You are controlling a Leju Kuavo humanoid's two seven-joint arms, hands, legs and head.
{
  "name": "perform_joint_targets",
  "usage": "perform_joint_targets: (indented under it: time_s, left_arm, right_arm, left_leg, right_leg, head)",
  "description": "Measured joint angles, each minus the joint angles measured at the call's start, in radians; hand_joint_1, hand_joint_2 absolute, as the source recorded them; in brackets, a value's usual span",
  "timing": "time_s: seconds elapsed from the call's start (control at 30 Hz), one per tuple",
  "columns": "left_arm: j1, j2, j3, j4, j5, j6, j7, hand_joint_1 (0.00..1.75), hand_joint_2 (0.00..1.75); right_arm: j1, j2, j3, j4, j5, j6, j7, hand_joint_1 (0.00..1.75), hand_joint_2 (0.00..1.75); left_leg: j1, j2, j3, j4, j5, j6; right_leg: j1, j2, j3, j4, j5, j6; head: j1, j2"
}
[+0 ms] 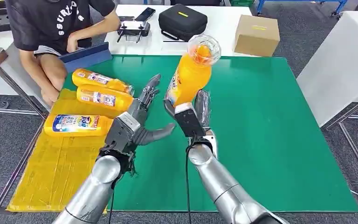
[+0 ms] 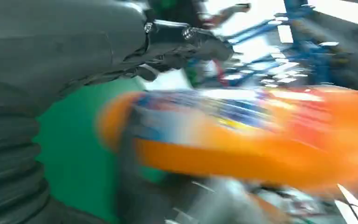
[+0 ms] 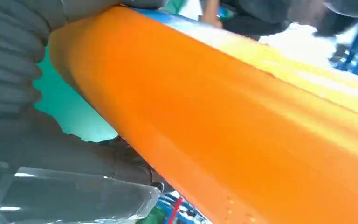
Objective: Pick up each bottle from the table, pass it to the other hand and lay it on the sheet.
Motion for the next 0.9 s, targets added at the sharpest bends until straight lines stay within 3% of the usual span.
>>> perform_joint_targets:
  time_s: [0.9]
  left_arm:
    - [0.013,0.010,0.022,0.021,-0.007,-0.001,0.000,0.00,1.75]
  right_arm:
    - [0.004,-0.027,-0.054,-0.065,-0.002,0.037,0.002,1.75,1.75]
  left_leg:
    - [0.000,-0.001,-0.001,0.000,0.000,0.000]
  right_leg:
    - [0.000,0.000,-0.001,0.000,0.000,0.000]
  head:
    - [0.001,0.000]
